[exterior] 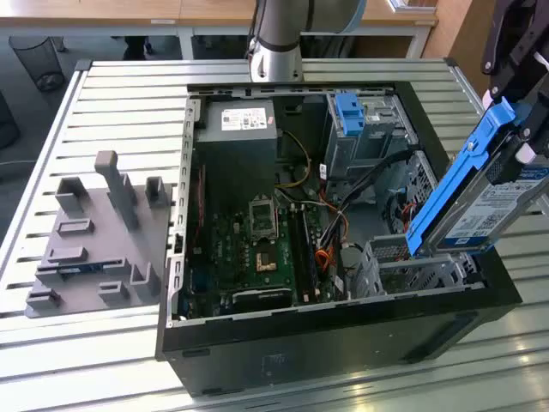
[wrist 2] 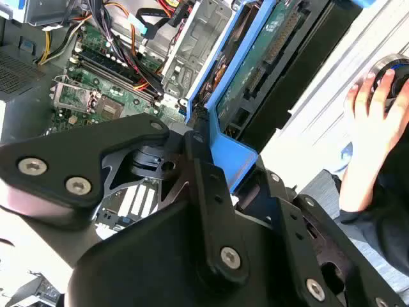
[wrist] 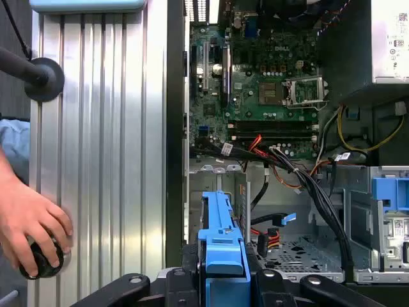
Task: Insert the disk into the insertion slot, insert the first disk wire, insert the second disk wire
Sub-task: 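Insert the disk into the insertion slot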
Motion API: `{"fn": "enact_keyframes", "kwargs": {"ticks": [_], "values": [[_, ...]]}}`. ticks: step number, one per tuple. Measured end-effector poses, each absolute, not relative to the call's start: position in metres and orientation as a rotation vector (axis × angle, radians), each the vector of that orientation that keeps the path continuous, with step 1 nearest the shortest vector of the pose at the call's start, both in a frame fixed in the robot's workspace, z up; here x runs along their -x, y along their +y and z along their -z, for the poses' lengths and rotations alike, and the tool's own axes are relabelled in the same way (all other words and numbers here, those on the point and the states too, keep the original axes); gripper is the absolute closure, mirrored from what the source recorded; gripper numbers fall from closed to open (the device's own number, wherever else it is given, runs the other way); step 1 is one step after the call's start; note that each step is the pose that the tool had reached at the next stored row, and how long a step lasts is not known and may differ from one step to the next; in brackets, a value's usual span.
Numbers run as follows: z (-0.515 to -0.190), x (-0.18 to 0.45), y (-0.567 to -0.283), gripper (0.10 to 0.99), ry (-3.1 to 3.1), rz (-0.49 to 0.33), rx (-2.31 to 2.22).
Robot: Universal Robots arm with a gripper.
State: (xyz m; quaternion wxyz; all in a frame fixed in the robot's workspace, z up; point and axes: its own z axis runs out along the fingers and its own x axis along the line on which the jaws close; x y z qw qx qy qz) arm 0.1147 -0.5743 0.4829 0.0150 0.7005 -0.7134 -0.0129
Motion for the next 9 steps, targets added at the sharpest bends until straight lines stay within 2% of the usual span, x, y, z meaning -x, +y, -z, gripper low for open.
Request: {"fn": "enact_keyframes", "kwargs": {"ticks": [9], "values": [[-0.4828,-0.1147,-0.5743,0.718,-2.220,0.040,-2.180]]}}
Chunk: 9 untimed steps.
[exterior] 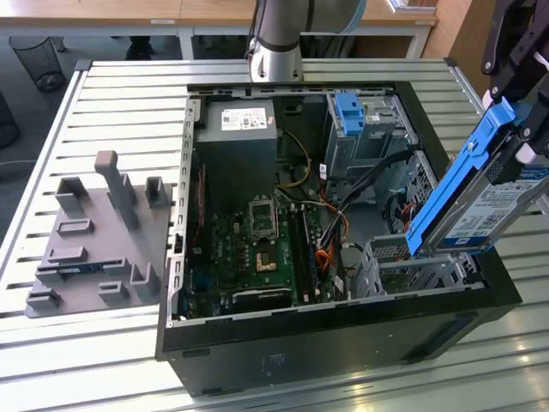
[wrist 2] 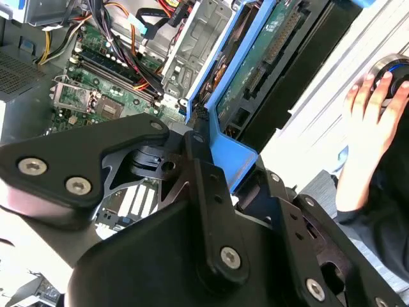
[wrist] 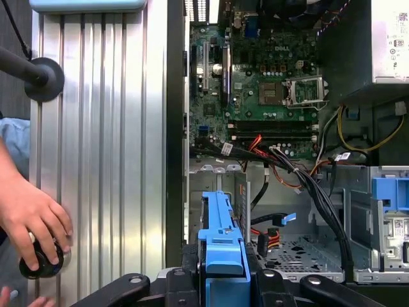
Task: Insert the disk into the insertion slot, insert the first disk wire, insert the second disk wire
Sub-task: 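Insert the disk into the insertion slot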
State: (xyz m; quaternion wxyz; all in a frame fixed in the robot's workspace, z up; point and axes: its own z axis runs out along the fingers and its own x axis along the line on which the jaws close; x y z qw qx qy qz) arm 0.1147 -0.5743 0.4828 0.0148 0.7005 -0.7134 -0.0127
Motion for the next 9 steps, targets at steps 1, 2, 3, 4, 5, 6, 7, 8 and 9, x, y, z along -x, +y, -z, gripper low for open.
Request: {"fn": "enact_keyframes", "kwargs": {"ticks": [1,2,3,4,5,6,7,8,9], "values": [[-0.4828,-0.1147,-0.5743,0.718,-2.220,0.039,-2.181],[-0.4827,-0.1147,-0.5743,0.718,-2.221,0.038,-2.181],[-0.4826,-0.1145,-0.5743,0.718,-2.222,0.036,-2.182],[-0.4824,-0.1144,-0.5743,0.718,-2.223,0.033,-2.183],[-0.4822,-0.1142,-0.5743,0.718,-2.225,0.030,-2.185],[-0.4820,-0.1140,-0.5743,0.718,-2.227,0.026,-2.186],[-0.4819,-0.1136,-0.5743,0.718,-2.229,0.022,-2.189],[-0.4817,-0.1124,-0.5743,0.718,-2.231,0.016,-2.191],[-0.4814,-0.1110,-0.5743,0.718,-2.234,0.011,-2.193]]}}
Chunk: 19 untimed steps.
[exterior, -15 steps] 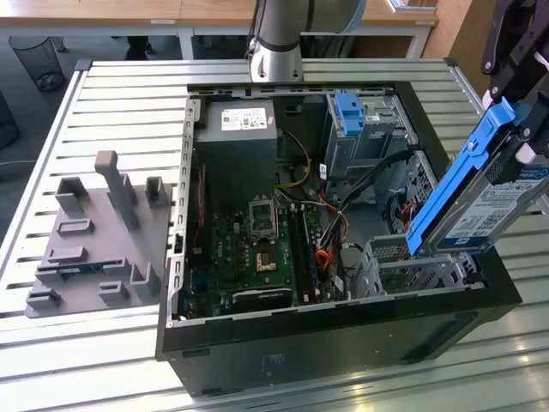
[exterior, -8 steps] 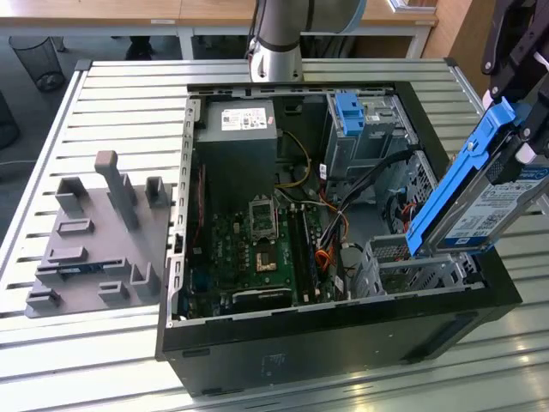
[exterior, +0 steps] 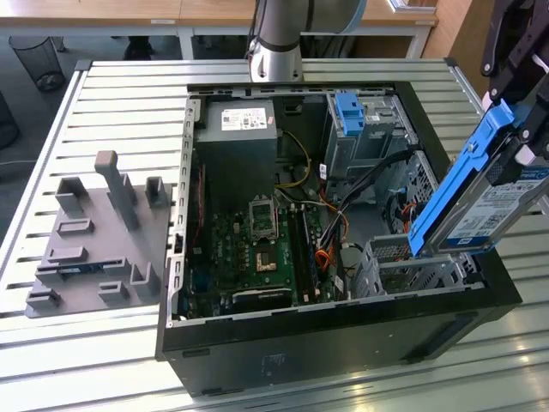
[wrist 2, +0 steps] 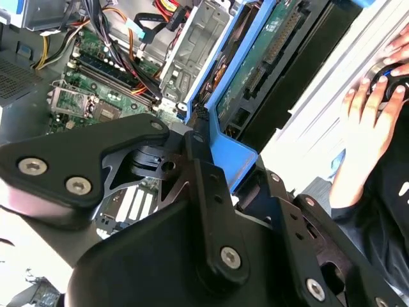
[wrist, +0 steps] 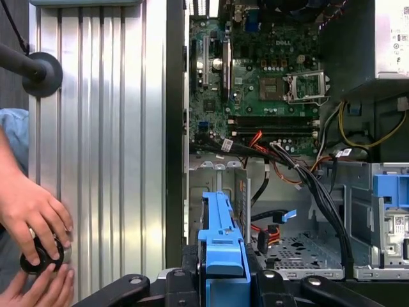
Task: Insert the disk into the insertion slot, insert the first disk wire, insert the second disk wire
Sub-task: 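Insert the disk into the insertion slot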
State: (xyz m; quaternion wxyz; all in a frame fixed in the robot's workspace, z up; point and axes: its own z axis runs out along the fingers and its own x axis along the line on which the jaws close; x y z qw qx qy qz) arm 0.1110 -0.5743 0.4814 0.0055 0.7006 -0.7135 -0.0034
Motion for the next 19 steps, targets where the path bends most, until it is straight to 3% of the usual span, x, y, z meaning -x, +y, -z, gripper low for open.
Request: {"fn": "enact_keyframes", "kwargs": {"ticks": [19], "values": [[-0.466,-0.089,-0.569,0.718,-2.252,-0.022,-2.207]]}}
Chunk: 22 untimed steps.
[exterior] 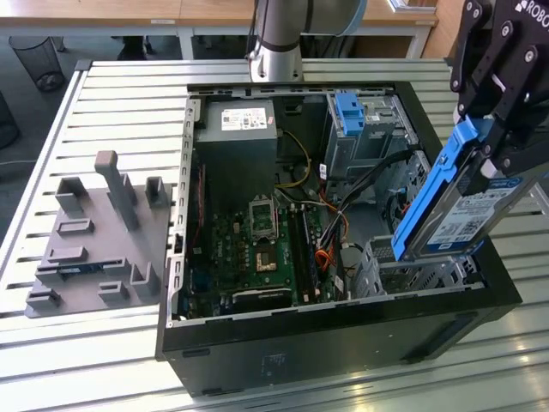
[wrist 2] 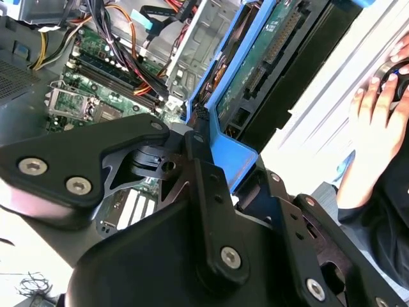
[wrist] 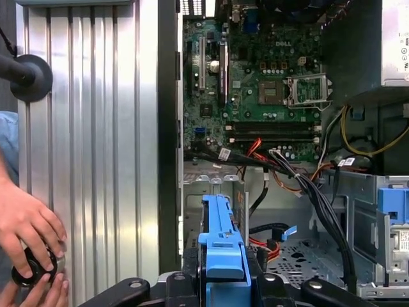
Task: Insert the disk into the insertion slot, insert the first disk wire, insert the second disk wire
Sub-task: 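Insert the disk into the insertion slot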
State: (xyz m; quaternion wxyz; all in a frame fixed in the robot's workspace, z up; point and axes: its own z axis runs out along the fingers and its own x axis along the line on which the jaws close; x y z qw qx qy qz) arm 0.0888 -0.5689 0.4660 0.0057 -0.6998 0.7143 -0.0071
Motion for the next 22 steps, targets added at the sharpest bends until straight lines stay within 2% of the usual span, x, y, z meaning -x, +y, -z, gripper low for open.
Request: {"fn": "enact_keyframes", "kwargs": {"ticks": [22], "values": [[-0.445,-0.080,-0.555,0.718,2.221,0.038,2.189]]}}
